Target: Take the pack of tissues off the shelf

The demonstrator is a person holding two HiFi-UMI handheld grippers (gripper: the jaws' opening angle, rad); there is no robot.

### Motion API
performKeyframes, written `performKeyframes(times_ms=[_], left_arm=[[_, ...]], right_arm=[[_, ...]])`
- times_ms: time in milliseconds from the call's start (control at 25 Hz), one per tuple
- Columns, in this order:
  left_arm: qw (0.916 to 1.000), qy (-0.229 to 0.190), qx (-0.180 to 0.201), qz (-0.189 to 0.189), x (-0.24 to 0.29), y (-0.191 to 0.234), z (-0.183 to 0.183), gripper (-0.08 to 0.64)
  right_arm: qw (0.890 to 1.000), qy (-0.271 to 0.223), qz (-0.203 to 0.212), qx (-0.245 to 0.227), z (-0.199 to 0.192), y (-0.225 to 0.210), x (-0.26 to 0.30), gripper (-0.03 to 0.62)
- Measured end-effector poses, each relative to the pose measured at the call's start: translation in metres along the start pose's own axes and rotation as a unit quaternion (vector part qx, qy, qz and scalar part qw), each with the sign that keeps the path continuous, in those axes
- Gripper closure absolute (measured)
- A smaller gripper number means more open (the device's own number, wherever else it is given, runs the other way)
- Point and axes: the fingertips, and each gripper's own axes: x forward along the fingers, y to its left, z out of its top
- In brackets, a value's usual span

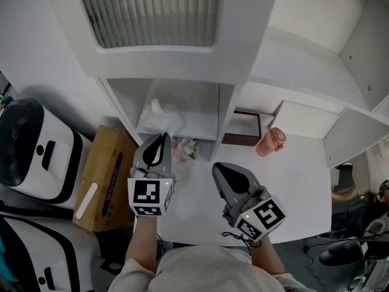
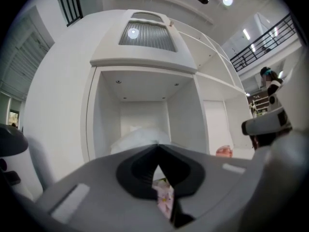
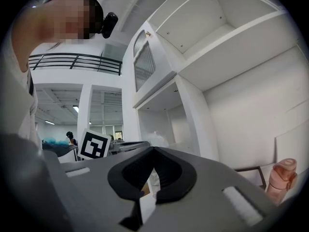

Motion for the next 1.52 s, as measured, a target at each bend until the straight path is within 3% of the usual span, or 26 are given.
performKeyframes(times_ms=[480, 1520], left_arm=[[0.9995, -0.015, 0.007, -0.026, -0.041, -0.015, 0.012, 0.56], [0.9996, -0.019, 0.007, -0.022, -0.108, -0.033, 0.016, 0.56]], right_arm=[[1.0, -0.005, 0.027, -0.008, 0.006, 0.021, 0.012, 0.592], [0.996, 0.002, 0.086, -0.015, -0.001, 0.056, 0.03, 0.592]])
